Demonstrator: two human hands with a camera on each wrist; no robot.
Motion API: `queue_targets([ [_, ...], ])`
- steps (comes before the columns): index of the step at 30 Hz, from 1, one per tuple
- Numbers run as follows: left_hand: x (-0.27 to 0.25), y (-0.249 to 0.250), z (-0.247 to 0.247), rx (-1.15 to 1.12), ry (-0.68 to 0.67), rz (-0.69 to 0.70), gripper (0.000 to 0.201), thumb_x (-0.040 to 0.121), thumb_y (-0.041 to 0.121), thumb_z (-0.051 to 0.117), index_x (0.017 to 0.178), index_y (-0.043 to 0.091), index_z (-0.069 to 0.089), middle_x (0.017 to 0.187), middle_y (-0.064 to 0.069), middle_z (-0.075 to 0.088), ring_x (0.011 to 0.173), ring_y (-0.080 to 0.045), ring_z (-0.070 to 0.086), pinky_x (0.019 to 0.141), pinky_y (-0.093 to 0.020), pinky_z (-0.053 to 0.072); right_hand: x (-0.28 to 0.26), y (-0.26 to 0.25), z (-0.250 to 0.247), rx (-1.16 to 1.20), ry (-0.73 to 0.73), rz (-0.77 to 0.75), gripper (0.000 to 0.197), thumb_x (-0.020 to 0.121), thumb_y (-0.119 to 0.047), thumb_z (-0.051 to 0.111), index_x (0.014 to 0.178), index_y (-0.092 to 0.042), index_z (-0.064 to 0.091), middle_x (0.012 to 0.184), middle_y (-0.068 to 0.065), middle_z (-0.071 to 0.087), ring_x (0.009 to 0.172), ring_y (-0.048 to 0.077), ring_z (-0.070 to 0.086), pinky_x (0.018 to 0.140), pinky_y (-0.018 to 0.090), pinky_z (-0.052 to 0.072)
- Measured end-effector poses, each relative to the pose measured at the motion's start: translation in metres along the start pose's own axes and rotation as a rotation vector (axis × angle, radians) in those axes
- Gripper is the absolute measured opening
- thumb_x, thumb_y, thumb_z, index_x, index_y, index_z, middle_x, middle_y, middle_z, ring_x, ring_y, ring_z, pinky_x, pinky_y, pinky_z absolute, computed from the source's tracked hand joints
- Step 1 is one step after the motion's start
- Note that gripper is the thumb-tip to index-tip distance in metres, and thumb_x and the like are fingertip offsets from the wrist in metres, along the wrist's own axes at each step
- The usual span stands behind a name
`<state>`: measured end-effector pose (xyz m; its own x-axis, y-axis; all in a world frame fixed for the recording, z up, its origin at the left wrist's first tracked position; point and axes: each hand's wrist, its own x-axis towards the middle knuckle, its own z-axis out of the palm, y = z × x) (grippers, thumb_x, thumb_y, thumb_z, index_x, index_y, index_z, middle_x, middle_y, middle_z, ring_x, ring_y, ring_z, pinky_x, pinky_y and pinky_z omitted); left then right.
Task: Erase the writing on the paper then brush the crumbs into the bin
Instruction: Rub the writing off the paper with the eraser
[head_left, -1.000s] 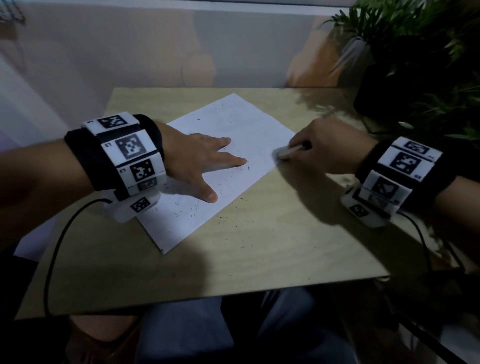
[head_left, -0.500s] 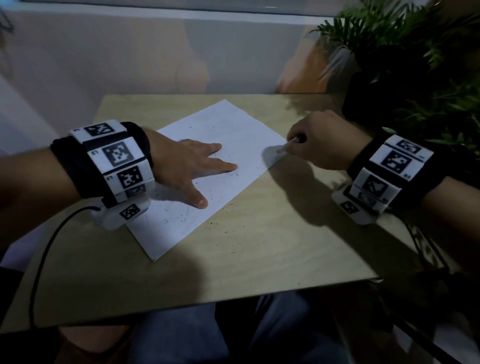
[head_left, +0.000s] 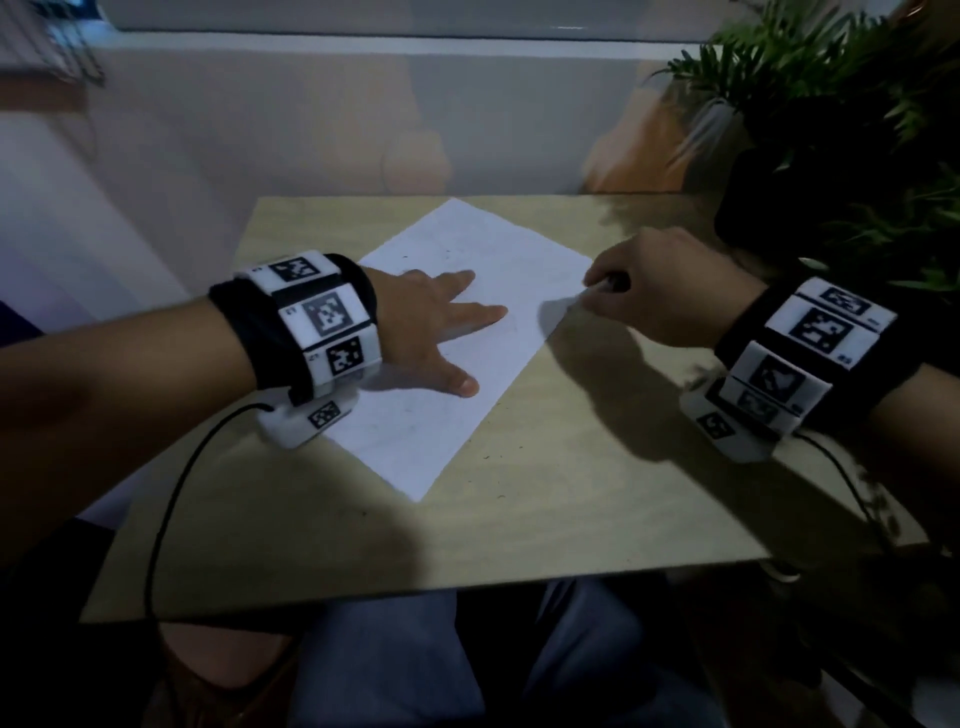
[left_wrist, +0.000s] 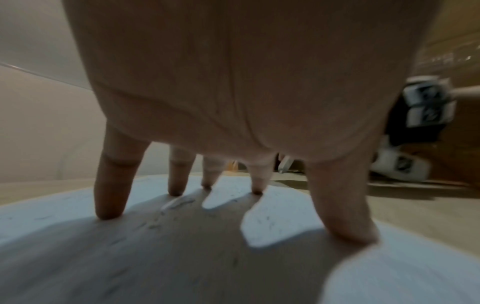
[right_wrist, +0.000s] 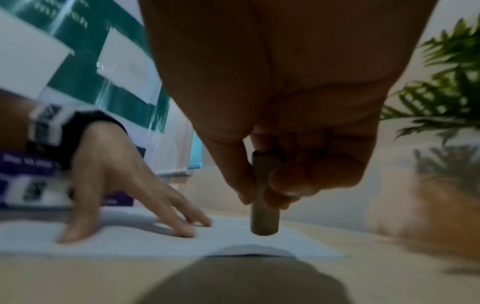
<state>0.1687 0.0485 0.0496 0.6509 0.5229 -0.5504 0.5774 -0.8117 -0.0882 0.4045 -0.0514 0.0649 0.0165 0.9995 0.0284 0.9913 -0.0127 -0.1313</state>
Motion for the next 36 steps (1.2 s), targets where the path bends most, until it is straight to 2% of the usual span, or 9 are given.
queue_targets([
  [3,-0.013,-0.010,-0.001,-0.116,0.095,-0.006,0.095,0.088,0.075,0.054,0.158,0.050,-0.005,0.169,0.003,-0.020,0.157,-0.029,0.005,0.124,-0.054,0.017,-0.023,-0.032,-0.001,0.130,0.007,-0.168,0.030,0.092,-0.038,0.065,0.110,-0.017,0.074,0.099,0.001,0.074,0.085,0.018,0.064,0.074,0.032,0.046],
  [6,-0.032,-0.019,0.000,-0.056,0.039,0.046,0.092,0.087,0.070,0.061,0.157,0.054,0.003,0.170,0.005,-0.018,0.157,-0.021,-0.002,0.125,-0.050,0.014,-0.043,-0.058,0.000,0.188,-0.053,-0.261,0.027,0.092,-0.041,0.067,0.113,-0.024,0.072,0.086,-0.011,0.068,0.075,0.005,0.055,0.067,0.020,0.041],
  [10,-0.043,-0.014,0.012,-0.018,-0.115,0.048,0.092,0.091,0.065,0.060,0.157,0.055,-0.004,0.169,0.003,-0.020,0.157,-0.022,-0.006,0.126,-0.046,0.008,-0.051,-0.090,0.006,0.280,-0.156,-0.394,0.027,0.094,-0.041,0.064,0.116,-0.029,0.073,0.097,-0.010,0.074,0.083,0.009,0.063,0.078,0.029,0.049],
  [19,-0.041,-0.010,0.018,0.057,-0.105,0.033,0.093,0.094,0.064,0.055,0.157,0.050,-0.012,0.169,-0.001,-0.021,0.157,-0.030,-0.003,0.125,-0.051,0.010,-0.060,-0.102,0.021,0.115,-0.380,-0.557,0.028,0.100,-0.045,0.051,0.098,-0.026,0.072,0.087,-0.005,0.072,0.077,0.016,0.061,0.073,0.035,0.049],
  [22,-0.040,-0.009,0.016,0.073,-0.112,0.022,0.094,0.092,0.067,0.056,0.155,0.054,-0.013,0.169,0.001,-0.021,0.157,-0.031,-0.001,0.123,-0.057,0.014,-0.060,-0.103,0.007,0.098,-0.447,-0.564,0.026,0.098,-0.044,0.054,0.101,-0.026,0.074,0.092,-0.007,0.074,0.081,0.014,0.063,0.078,0.033,0.050],
  [27,-0.042,-0.010,0.015,0.042,-0.099,0.025,0.102,0.085,0.068,0.064,0.156,0.055,-0.007,0.170,0.003,-0.018,0.157,-0.030,-0.002,0.123,-0.058,0.015,-0.045,-0.141,0.020,0.087,-0.245,-0.618,0.026,0.100,-0.033,0.051,0.096,-0.021,0.074,0.089,-0.002,0.069,0.073,0.013,0.045,0.071,0.032,0.042],
  [30,-0.038,-0.010,0.016,0.049,-0.080,0.015,0.100,0.085,0.072,0.062,0.156,0.055,-0.006,0.170,0.003,-0.015,0.157,-0.031,0.001,0.123,-0.057,0.016,-0.044,-0.137,0.024,0.061,-0.316,-0.596,0.026,0.100,-0.030,0.052,0.091,-0.018,0.073,0.085,0.001,0.070,0.072,0.017,0.050,0.068,0.028,0.037],
  [34,-0.034,-0.011,0.019,0.064,-0.061,0.004,0.098,0.085,0.072,0.062,0.157,0.055,-0.003,0.171,0.001,-0.012,0.156,-0.034,0.009,0.122,-0.058,0.019,-0.043,-0.130,0.003,-0.015,-0.497,-0.617,0.022,0.100,-0.031,0.053,0.100,-0.025,0.074,0.093,-0.008,0.072,0.074,0.009,0.056,0.079,0.028,0.047],
  [36,-0.030,-0.013,0.020,0.053,-0.053,-0.006,0.100,0.082,0.072,0.065,0.157,0.053,0.001,0.171,0.004,-0.009,0.156,-0.032,0.010,0.121,-0.058,0.022,-0.036,-0.134,0.002,0.029,-0.458,-0.622,0.021,0.100,-0.031,0.055,0.105,-0.028,0.075,0.093,-0.014,0.071,0.069,0.001,0.053,0.072,0.015,0.040],
])
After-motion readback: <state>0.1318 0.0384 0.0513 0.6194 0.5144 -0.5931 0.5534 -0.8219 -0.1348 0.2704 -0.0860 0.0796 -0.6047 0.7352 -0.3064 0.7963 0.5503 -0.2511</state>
